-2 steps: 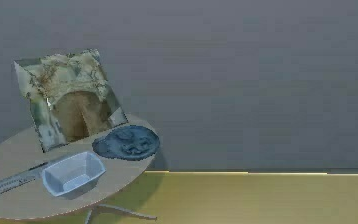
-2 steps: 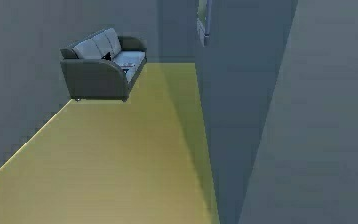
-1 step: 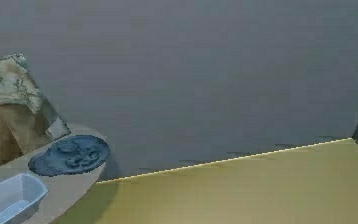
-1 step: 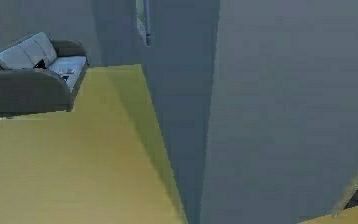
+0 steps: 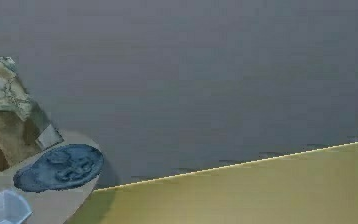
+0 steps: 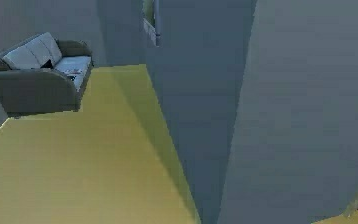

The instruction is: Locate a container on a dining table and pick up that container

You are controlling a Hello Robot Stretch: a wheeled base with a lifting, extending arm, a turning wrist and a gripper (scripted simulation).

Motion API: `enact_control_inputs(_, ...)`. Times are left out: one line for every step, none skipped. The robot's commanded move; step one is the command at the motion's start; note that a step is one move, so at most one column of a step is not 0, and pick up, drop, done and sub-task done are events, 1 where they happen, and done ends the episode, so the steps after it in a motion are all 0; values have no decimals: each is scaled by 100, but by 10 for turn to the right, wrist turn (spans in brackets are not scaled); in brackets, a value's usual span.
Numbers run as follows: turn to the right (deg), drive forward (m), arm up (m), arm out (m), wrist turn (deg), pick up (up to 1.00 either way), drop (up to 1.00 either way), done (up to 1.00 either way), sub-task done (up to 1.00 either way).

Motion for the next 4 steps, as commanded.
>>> enact_control_inputs(-450, 0, 0, 0, 0, 0, 0, 0, 0)
enact_control_inputs(-450, 0, 0, 0, 0, 0, 0, 0, 0)
enact_control_inputs(-450, 0, 0, 0, 0, 0, 0, 0, 0)
enact_control_inputs(0, 0, 50, 0, 0, 0, 0, 0, 0)
